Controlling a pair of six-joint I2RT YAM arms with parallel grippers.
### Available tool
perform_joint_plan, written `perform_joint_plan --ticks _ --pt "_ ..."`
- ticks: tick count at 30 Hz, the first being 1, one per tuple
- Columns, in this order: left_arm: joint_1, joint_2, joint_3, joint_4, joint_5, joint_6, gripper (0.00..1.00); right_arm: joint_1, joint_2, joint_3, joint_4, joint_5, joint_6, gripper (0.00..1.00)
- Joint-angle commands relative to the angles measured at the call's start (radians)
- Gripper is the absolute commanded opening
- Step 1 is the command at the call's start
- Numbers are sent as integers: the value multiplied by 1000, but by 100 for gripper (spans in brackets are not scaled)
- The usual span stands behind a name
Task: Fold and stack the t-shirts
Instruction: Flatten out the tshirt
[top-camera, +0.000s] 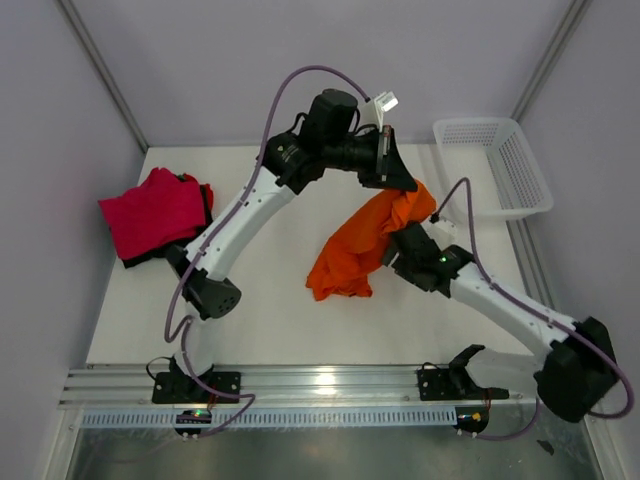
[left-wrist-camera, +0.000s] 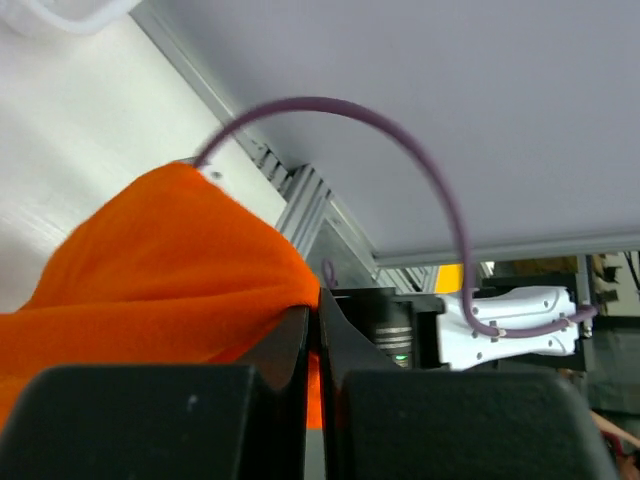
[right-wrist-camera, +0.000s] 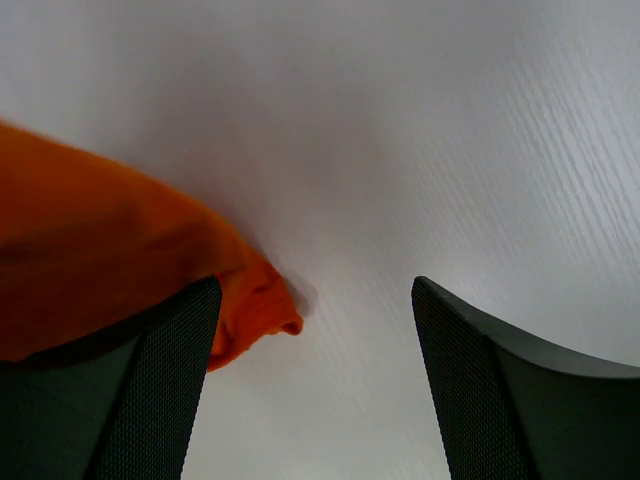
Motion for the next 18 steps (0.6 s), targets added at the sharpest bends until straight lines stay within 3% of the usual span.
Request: perform_joint_plan --ticks 1,5,10,18 --pt "-8 56 63 115 132 -86 0 3 -255 -74 277 156 -40 81" --pt "-8 70 57 98 98 -78 0 3 -343 -104 374 123 -178 81" --pt "59 23 -22 8 21 31 0 3 -389 -163 501 -87 -303 82" --pt "201 -42 -90 -93 -105 118 0 2 -277 -75 248 -328 -343 82"
